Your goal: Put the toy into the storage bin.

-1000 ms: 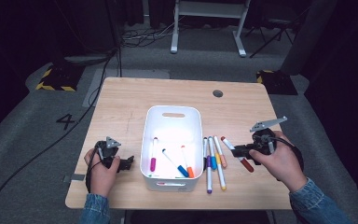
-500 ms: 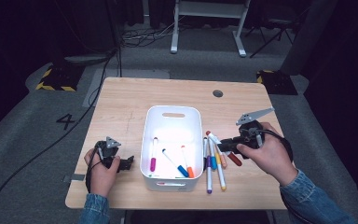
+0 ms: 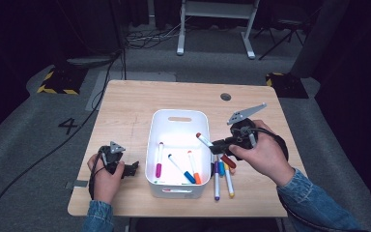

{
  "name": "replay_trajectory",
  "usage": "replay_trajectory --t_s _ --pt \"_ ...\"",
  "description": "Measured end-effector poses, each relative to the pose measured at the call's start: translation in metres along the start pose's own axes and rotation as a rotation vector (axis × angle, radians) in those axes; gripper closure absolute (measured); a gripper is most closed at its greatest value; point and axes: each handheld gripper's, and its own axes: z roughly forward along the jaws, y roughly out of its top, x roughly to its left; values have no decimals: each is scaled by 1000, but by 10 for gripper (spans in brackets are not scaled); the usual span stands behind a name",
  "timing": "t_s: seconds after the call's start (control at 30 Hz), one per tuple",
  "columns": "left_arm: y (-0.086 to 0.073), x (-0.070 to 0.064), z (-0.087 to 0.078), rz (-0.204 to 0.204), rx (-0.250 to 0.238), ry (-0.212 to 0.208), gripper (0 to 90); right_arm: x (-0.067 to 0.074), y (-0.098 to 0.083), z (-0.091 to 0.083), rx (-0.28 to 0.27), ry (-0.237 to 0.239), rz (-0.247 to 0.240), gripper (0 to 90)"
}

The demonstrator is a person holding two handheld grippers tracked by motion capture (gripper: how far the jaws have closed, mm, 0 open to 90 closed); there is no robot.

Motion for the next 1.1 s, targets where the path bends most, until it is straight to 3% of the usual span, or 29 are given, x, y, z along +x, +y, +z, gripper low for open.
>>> replay_trajectory --t_s 0.7,1.0,1.1 --pt "1 0 0 8 3 6 0 19 32 31 -16 72 -51 770" --pt "1 0 0 8 3 6 0 26 33 44 -31 123 -58 770" --pt "1 0 0 6 3 4 0 28 32 50 -9 128 -54 770"
